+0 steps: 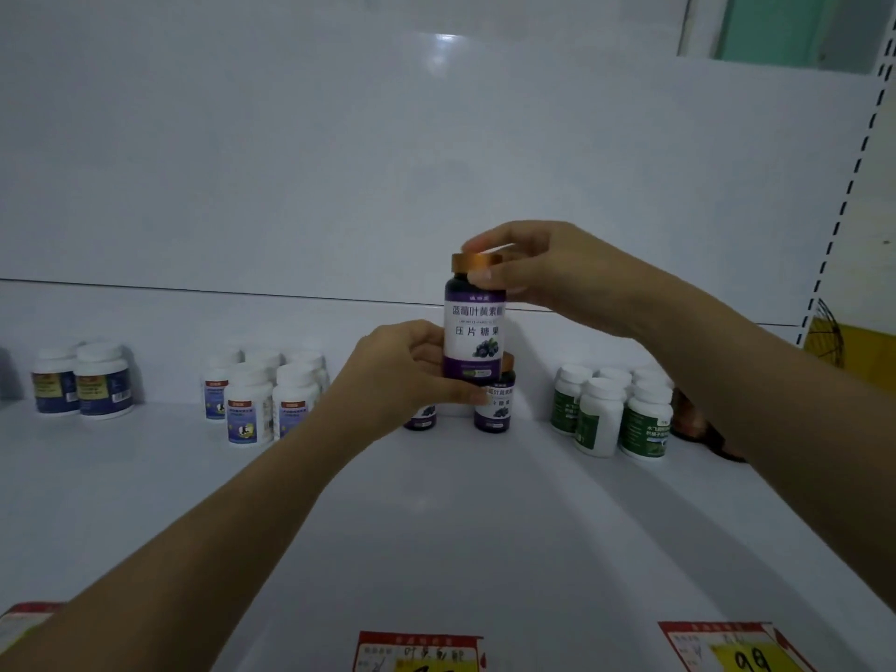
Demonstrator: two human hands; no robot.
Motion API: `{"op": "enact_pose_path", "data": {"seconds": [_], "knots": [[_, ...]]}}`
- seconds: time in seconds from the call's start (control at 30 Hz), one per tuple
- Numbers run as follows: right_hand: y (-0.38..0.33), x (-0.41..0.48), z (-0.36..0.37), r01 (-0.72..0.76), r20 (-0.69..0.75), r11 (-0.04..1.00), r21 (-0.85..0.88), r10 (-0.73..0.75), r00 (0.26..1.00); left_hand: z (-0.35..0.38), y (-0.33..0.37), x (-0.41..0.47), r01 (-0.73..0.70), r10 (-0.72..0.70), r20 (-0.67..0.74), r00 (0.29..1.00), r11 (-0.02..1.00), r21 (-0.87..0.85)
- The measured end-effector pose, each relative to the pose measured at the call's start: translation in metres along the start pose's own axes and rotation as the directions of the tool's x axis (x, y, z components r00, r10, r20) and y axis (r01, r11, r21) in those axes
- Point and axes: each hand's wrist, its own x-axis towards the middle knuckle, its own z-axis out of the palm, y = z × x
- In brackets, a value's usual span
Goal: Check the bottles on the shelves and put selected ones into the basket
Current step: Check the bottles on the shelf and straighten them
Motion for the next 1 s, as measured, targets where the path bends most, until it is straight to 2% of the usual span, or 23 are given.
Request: {"op": "enact_pose_path", "data": {"seconds": [0.13, 0.23, 0.3, 0.37, 0.43, 0.5, 0.67, 0.87, 1.0], "knots": [[0.000, -0.002, -0.001, -0.068, 0.018, 0.975, -0.213, 0.073, 0.997, 0.009, -0.020, -0.001, -0.052, 0.053, -0.015, 0.998, 0.997, 0.055], [-0.004, 0.006, -0.003, -0.103, 0.029, 0.895, -0.434, 0.128, 0.991, 0.014, -0.029, 0.001, -0.071, 0.074, -0.018, 0.997, 0.991, 0.114], [-0.005, 0.015, -0.001, -0.100, 0.026, 0.845, -0.526, 0.133, 0.991, 0.017, -0.035, 0.003, -0.039, 0.038, 0.011, 0.999, 0.988, 0.152], [0.000, 0.027, 0.003, -0.093, -0.014, 0.804, -0.587, 0.105, 0.994, 0.021, -0.044, 0.003, 0.048, -0.075, 0.081, 0.994, 0.953, 0.299], [0.010, 0.040, 0.008, -0.088, -0.057, 0.772, -0.630, 0.067, 0.996, 0.025, -0.060, 0.003, 0.137, -0.229, 0.128, 0.965, 0.855, 0.500], [0.024, 0.053, 0.013, -0.085, -0.086, 0.736, -0.672, 0.036, 0.996, 0.028, -0.075, -0.001, 0.172, -0.334, 0.154, 0.930, 0.765, 0.621], [0.060, 0.074, 0.021, -0.114, -0.126, 0.674, -0.730, 0.031, 0.992, 0.038, -0.100, -0.008, 0.075, -0.393, 0.211, 0.895, 0.599, 0.797], [0.104, 0.082, 0.036, -0.122, -0.126, 0.716, -0.688, 0.049, 0.991, 0.038, -0.106, -0.007, 0.052, -0.387, 0.212, 0.897, 0.571, 0.819], [0.123, 0.084, 0.046, -0.110, -0.097, 0.693, -0.712, 0.058, 0.994, 0.038, -0.105, -0.008, 0.058, -0.386, 0.208, 0.899, 0.574, 0.817]]}}
